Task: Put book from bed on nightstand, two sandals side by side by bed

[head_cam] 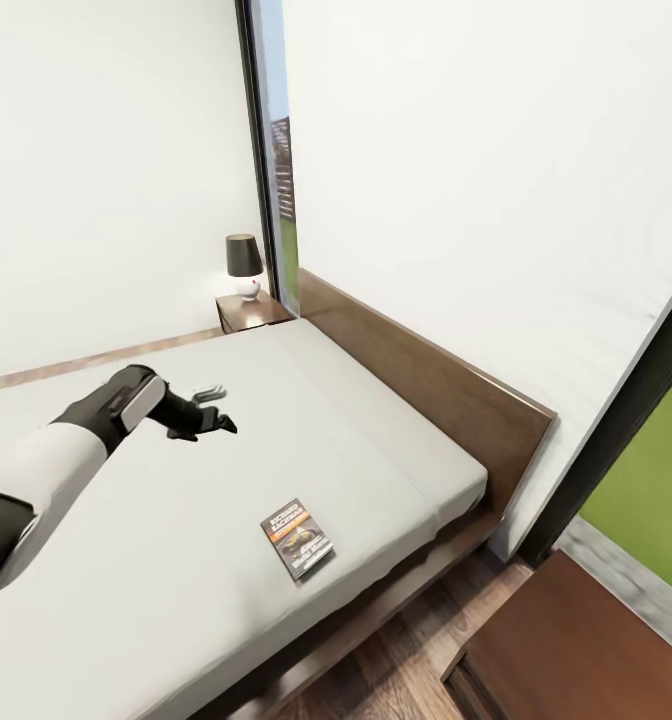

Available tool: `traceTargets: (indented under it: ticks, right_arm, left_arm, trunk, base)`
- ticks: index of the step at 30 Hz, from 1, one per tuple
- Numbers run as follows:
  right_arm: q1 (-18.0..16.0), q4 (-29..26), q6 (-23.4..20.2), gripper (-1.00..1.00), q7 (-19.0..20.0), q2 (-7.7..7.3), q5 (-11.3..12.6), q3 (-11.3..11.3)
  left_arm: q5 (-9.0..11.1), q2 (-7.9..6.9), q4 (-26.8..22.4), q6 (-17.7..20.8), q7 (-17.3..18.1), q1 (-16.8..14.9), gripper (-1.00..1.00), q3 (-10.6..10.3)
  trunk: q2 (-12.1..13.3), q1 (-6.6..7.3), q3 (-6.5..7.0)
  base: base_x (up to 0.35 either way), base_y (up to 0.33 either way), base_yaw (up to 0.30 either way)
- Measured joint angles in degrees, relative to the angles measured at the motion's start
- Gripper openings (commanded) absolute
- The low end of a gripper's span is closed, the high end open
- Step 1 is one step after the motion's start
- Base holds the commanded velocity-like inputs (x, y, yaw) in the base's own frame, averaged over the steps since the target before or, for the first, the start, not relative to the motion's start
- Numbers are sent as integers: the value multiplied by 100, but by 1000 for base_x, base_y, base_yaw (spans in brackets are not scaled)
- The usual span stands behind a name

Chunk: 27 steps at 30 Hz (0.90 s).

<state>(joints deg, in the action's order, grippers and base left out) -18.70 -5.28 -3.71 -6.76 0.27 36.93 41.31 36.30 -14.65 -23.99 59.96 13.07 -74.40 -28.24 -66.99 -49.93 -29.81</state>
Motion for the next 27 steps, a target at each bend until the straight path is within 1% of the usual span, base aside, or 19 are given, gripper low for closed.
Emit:
traceTargets:
  ticks: [2, 3, 4, 7, 8, 12, 16, 18, 23, 27]
  right_arm:
    - [0, -1, 0, 100, 0, 0, 0, 0]
    - [0, -1, 0, 100, 0, 0, 0, 0]
    - [0, -2, 0, 100, 0, -1, 0, 0]
    - [0, 2, 0, 100, 0, -5, -1, -1]
    - [0, 2, 0, 100, 0, -5, -1, -1]
    - [0, 4, 0, 100, 0, -7, -4, 4]
    - [0, 9, 0, 100, 0, -8, -3, 1]
    - [0, 10, 0, 100, 0, -8, -4, 0]
    - [0, 13, 1, 100, -1, -12, 1, 2]
    - [20, 12, 1, 100, -1, -23, 5, 6]
  left_arm:
    - [4, 82, 50, 0, 0, -6, 100, 5]
    - [-2, 83, 51, 0, 0, -6, 100, 4]
    - [4, 126, 91, 0, -1, -8, 100, 8]
    - [1, 234, 292, -2, -16, -13, 100, 13]
    - [0, 235, 294, -2, -16, -13, 100, 13]
    - [-3, 359, 500, -3, -60, -16, 100, 12]
    - [-10, 472, 615, -13, -173, -17, 100, 6]
    - [-10, 499, 639, -32, -216, -18, 100, 5]
    - [-10, 656, 715, -124, -414, -18, 100, 4]
    - [-11, 708, 732, -144, -476, -25, 100, 3]
  trunk:
    - [0, 0, 0]
    - [0, 0, 0]
    - [0, 0, 0]
    - [0, 0, 0]
    - [0, 0, 0]
    - [0, 0, 0]
    - [0, 0, 0]
    - [0, 0, 0]
    - [0, 0, 0]
    - [0, 0, 0]
  base:
    - [0, 0, 0]
    - [0, 0, 0]
    - [0, 0, 0]
    - [0, 0, 0]
    - [0, 0, 0]
    - [0, 0, 0]
    - [0, 0, 0]
    - [0, 0, 0]
    - [0, 0, 0]
    - [0, 0, 0]
